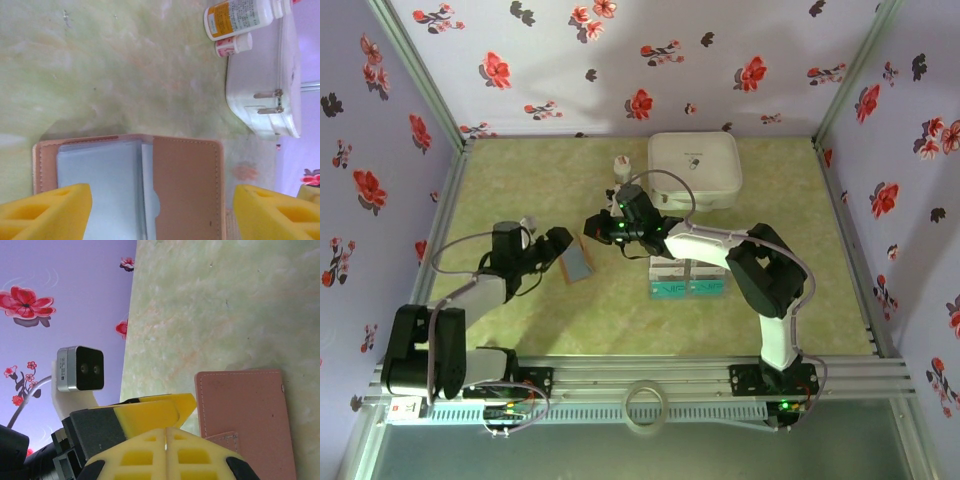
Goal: Put the credit cards into the card holder
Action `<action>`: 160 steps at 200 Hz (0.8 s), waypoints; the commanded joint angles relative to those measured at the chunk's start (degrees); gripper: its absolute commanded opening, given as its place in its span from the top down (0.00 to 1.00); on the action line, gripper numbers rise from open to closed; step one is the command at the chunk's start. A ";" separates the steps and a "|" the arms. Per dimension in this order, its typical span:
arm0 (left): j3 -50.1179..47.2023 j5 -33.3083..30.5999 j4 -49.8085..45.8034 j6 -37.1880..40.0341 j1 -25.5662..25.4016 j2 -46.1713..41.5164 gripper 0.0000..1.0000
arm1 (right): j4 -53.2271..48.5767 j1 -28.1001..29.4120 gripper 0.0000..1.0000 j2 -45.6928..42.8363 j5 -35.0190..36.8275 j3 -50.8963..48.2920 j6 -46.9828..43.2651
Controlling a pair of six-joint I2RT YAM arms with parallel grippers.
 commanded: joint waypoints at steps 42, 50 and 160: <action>3.65 -7.78 -16.86 8.87 -0.25 2.70 0.27 | 2.62 -2.21 1.00 -0.02 0.75 -4.28 0.99; 4.07 -8.36 -17.64 9.46 -0.53 3.24 0.27 | 1.67 -2.46 1.00 -0.12 1.18 -4.55 0.30; 14.34 -20.97 -30.16 17.00 -8.20 12.08 0.31 | -30.57 -3.05 0.96 3.19 18.12 7.47 -16.01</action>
